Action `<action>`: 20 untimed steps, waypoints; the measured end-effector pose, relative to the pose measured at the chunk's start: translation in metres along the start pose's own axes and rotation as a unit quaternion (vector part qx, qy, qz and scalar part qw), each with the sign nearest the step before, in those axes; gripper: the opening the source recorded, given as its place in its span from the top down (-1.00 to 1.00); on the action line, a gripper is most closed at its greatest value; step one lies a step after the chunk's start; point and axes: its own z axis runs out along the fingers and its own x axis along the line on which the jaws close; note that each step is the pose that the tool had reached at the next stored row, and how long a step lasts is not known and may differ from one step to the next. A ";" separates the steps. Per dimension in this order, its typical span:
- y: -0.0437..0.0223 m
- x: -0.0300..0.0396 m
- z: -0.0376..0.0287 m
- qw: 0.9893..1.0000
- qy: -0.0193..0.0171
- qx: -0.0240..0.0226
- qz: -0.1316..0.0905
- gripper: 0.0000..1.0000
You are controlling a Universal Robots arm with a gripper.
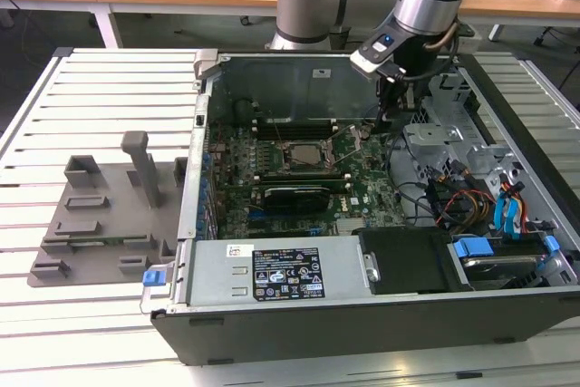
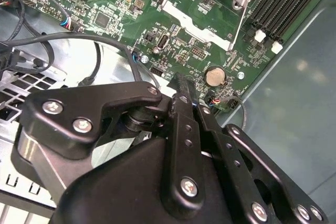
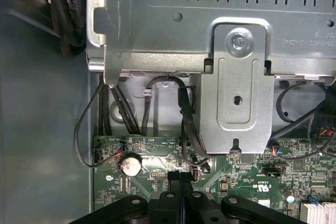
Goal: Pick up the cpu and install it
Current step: 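Close the cpu cover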
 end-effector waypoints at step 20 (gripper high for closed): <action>-0.0109 0.0005 0.0119 1.000 0.000 0.000 0.000 0.79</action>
